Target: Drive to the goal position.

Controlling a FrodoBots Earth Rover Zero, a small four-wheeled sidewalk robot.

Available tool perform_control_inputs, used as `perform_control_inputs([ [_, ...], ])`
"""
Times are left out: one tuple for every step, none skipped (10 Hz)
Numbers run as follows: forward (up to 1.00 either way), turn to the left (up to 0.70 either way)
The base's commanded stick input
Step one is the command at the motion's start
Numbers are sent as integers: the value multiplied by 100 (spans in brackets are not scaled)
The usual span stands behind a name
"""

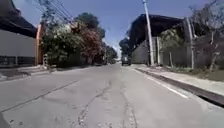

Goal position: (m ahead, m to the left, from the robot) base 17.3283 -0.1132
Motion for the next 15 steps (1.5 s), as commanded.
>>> perform_control_inputs([
  [100, 0],
  [100, 0],
  [100, 0],
  [100, 0],
  [100, 0],
  [100, 0],
  [100, 0],
  [100, 0],
  [100, 0],
  [100, 0],
  [100, 0],
  [100, -6],
  [100, -21],
  [100, -40],
  [100, -40],
])
